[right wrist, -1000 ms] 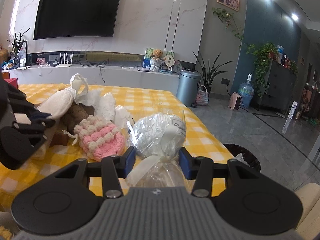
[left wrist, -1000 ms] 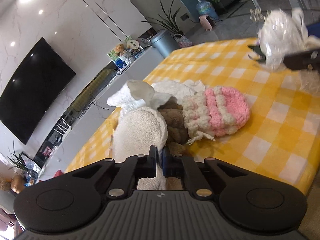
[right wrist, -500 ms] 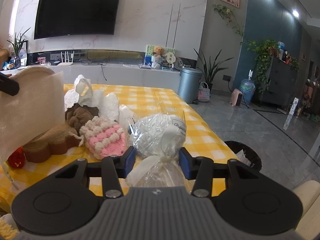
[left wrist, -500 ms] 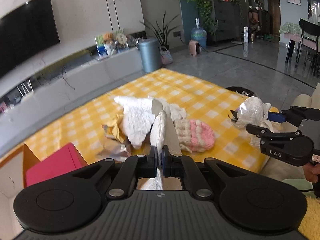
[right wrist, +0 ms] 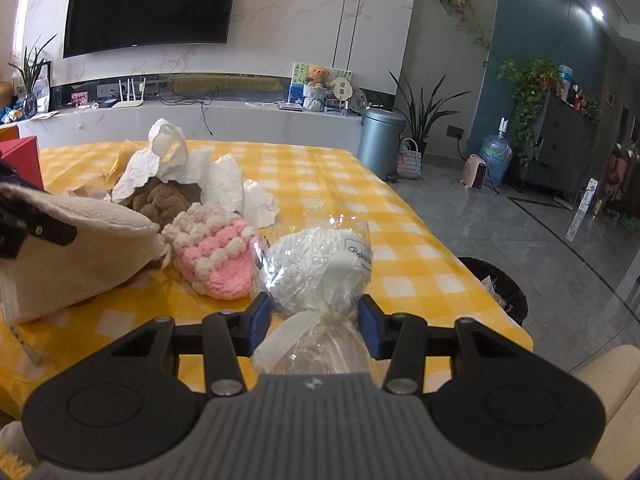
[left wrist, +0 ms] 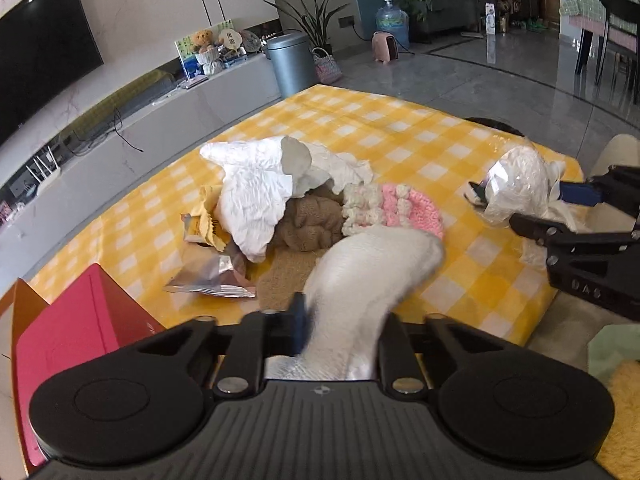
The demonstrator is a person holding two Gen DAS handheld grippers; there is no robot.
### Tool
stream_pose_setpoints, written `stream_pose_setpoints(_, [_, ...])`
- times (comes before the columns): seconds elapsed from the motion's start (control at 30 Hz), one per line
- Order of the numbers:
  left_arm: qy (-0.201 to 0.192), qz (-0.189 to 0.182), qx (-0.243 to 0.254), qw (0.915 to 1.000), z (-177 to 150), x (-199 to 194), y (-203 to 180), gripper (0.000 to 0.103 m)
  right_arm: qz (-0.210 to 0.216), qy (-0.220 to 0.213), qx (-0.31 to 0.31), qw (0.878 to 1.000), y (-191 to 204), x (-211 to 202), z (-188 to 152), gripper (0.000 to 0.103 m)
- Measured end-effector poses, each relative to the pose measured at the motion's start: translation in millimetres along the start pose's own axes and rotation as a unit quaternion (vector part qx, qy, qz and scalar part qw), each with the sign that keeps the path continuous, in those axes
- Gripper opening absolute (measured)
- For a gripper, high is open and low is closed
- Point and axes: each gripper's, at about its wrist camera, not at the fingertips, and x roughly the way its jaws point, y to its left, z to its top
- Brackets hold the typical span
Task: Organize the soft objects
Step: 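Lift the cloth with the left tool while the right lifts the bag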
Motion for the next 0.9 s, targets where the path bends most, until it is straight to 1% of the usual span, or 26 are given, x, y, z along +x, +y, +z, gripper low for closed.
stream_pose_setpoints(0.03, [-0.004, -0.003, -0.005, 1.0, 0.6, -2.4, 0.8, 0.013, 0.002, -0.002, -0.002, 1.0, -0.1, -0.8, 0.0, 0.047])
stream_pose_setpoints(0.13, [-0.016, 0.002, -0.009, 0.9998, 3.5, -10.1, 2.4, 0.009, 0.007, -0.006, 0.0, 1.0, -1.2, -1.8, -0.4, 0.047])
stream_pose_setpoints(0.23, [-0.025, 0.004, -0.034, 0.9991, 10.5, -15.9, 8.7, 0.007, 0.014, -0.006, 0.0, 1.0, -0.2, -3.2, -0.4, 0.047])
stream_pose_setpoints(0.37, [-0.075, 0.015, -0.061, 0.9952, 17.0, -26.0, 16.8, 0.008, 0.029, -0.014, -0.006, 0.999, 2.1, -7.5, 0.2, 0.046])
stream_pose_setpoints(0.43, [-0.093, 0.011, -0.077, 0.9926, 19.7, -26.6, 21.1, 0.008, 0.029, -0.014, -0.005, 0.999, 2.7, -8.4, 1.4, 0.046])
stream_pose_setpoints(0.57, [-0.096, -0.015, -0.131, 0.9866, 25.1, -27.6, 36.5, 0.008, 0.027, -0.016, -0.003, 0.999, 2.7, -10.8, 2.7, 0.046])
stream_pose_setpoints(0.63, [-0.094, -0.019, -0.152, 0.9837, 25.6, -30.3, 43.5, 0.007, 0.03, -0.019, -0.002, 0.999, 1.6, -13.0, 3.2, 0.046])
stream_pose_setpoints(0.77, [-0.104, -0.017, -0.173, 0.9792, 24.5, -37.1, 53.8, 0.007, 0.05, -0.027, -0.004, 0.998, 0.3, -16.8, 2.3, 0.046])
stream_pose_setpoints(0.9, [-0.115, -0.012, -0.195, 0.9739, 23.8, -41.9, 63.3, 0.006, 0.048, -0.02, -0.014, 0.999, 7.0, -13.6, 3.2, 0.046])
